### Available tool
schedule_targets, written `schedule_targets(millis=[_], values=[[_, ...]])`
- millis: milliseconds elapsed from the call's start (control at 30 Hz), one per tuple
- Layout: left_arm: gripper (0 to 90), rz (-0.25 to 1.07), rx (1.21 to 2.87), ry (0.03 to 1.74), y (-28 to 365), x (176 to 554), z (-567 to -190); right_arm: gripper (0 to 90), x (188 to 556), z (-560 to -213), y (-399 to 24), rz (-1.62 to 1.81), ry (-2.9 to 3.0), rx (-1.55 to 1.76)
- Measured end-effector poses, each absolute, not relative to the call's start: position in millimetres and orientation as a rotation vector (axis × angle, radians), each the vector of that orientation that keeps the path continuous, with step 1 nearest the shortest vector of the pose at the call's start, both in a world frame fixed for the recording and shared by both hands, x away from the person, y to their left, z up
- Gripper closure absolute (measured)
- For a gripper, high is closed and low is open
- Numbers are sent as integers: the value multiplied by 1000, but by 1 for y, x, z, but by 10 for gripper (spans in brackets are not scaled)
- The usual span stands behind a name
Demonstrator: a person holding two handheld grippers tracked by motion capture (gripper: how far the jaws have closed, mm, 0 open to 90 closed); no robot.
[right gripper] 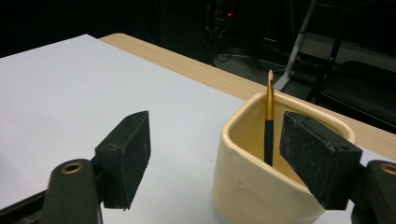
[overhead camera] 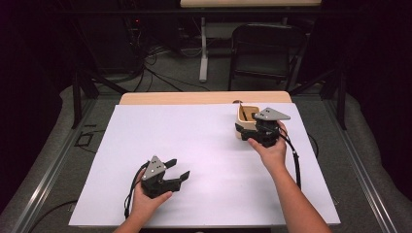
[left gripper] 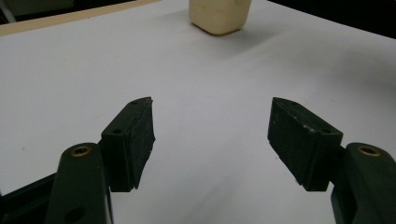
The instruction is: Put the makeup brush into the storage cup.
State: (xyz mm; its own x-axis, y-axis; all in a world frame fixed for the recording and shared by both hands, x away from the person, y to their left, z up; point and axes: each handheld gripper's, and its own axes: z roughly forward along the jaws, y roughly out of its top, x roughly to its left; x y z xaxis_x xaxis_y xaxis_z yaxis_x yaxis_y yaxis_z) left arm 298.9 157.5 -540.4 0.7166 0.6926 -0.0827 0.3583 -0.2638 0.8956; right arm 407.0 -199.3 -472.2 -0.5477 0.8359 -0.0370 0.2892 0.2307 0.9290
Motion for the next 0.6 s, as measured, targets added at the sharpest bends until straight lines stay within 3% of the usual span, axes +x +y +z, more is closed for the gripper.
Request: schedule_targets(millis=[600], values=[[317, 402, 1878, 815, 158, 299, -540, 242, 382, -473, -185, 1351, 2038, 978]])
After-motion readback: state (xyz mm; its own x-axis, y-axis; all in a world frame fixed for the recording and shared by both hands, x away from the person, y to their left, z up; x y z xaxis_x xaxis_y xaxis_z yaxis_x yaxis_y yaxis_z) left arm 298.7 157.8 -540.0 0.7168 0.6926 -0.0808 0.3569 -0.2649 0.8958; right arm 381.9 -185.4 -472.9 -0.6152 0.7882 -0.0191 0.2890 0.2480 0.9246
